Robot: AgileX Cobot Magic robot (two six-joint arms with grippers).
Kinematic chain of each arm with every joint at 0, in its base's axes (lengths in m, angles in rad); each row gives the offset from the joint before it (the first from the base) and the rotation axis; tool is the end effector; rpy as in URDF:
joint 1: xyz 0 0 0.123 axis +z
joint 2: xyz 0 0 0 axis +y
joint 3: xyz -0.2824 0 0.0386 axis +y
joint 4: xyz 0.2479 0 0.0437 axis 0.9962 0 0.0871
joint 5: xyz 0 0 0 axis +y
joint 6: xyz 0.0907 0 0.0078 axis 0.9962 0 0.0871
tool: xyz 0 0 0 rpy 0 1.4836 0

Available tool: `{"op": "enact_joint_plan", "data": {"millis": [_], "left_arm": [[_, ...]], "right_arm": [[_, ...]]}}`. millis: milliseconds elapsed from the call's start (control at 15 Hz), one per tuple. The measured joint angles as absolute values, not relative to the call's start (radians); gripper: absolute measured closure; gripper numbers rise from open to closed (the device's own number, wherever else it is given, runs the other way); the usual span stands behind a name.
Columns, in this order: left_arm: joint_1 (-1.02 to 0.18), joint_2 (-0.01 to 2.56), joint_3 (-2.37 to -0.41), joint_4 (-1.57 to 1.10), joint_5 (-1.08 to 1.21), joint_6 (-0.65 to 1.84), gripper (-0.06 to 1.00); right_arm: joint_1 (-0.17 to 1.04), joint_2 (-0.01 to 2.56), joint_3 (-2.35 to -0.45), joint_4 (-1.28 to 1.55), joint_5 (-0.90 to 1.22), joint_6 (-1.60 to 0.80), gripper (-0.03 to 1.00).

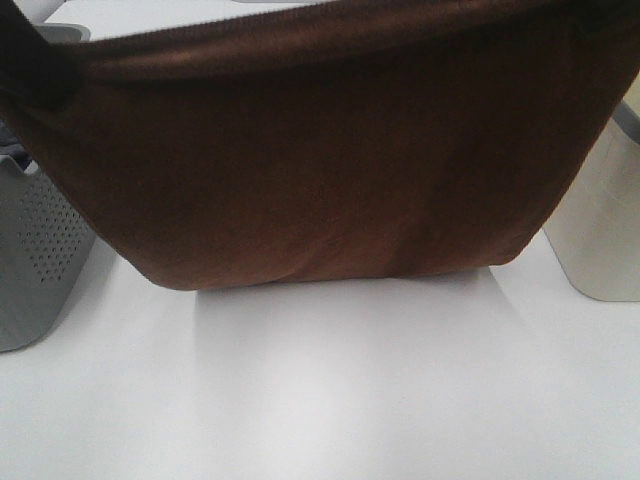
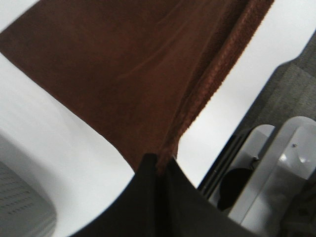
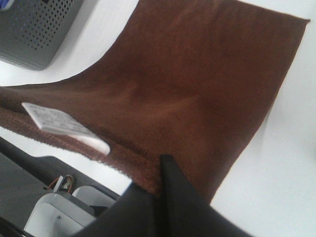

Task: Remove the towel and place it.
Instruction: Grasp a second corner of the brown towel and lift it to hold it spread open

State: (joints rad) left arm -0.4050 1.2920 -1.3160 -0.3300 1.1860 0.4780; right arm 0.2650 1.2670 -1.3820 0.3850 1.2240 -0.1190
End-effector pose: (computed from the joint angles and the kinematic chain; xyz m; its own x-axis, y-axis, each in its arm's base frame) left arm 0.2180 -0.1232 0.3792 -0.5755 0.6027 -0.5528 0.7552 0.6511 -0.0763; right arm 0.2229 0.0938 0.4043 -0.8180 -0.2047 -0.5376 -0.4156 0.8565 0.3062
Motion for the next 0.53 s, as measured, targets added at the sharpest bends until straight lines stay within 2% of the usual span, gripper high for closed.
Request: {"op": "enact_joint_plan", "data": {"millis": [200,533], "left_arm": [[-0.441,1.292,-1.199,-0.373,1.185,0.479,0.94],[-0.629,1.295,-1.029,-0.375,1.189,0.407,0.94]], "right_arm": [[0.265,1.228,-1.266,0.379,1.223,-0.119,0.96],[0.265,1.127,-1.051,0.383,1.222,-0.119,0.96]]}}
